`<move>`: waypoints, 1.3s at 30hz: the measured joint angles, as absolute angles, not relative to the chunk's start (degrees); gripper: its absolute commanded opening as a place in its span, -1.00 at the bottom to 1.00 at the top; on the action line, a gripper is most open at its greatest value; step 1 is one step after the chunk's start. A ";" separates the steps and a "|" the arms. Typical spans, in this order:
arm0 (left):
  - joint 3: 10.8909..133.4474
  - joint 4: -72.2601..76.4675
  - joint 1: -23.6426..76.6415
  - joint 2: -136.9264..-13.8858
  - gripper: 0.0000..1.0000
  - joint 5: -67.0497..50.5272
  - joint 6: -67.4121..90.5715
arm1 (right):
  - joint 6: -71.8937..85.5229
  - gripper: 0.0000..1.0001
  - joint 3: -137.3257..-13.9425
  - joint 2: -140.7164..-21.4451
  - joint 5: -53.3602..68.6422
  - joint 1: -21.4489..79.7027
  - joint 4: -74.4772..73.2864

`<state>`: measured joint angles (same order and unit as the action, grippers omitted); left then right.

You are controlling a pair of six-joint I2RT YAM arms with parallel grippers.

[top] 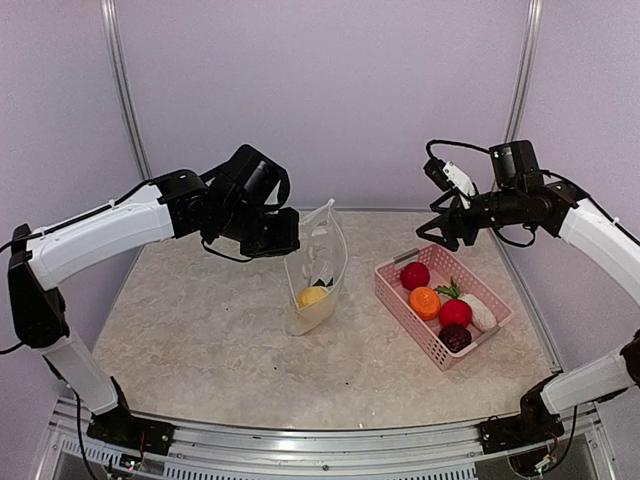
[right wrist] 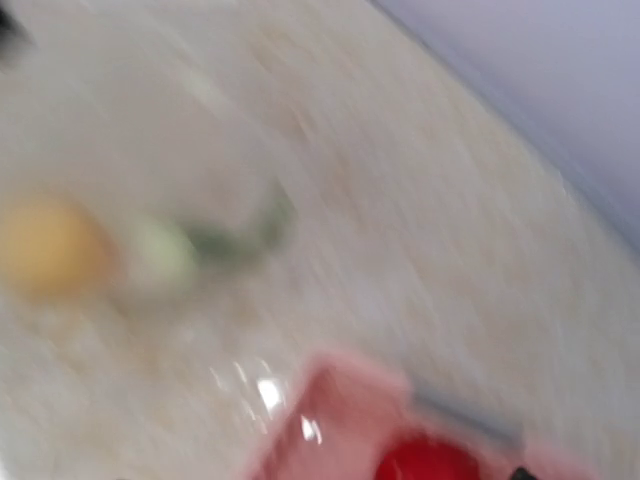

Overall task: Place the food in the zip-top bag and seal the zipper
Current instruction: Place the fake fruit in the zipper food storage bag, then pick up the fake fruit from the bin.

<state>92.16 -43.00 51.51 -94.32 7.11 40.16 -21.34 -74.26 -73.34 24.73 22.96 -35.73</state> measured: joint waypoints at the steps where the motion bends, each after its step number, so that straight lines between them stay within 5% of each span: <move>1: 92.16 -43.83 51.48 -93.62 -1.00 7.40 39.90 | -21.54 0.43 -73.19 -73.45 24.18 21.37 -36.34; 11: 92.40 -49.06 51.48 -92.60 -1.00 4.91 38.48 | -23.07 0.51 -65.32 -79.96 15.29 14.46 -39.07; 21: 101.75 -52.64 51.48 -101.97 -1.00 -0.05 38.96 | -22.94 0.77 -71.44 -95.55 15.77 14.46 -38.35; 29: 98.10 -48.84 52.47 -102.13 -1.00 0.08 38.83 | -22.57 0.88 -71.68 -99.35 18.17 14.46 -31.31; 34: 97.95 -47.53 52.71 -102.08 -1.00 0.64 38.96 | -22.11 0.85 -73.91 -105.01 19.42 14.46 -29.82; 39: 97.95 -46.94 52.71 -102.08 -1.00 0.67 38.96 | -21.32 0.46 -75.13 -108.14 20.21 14.46 -28.73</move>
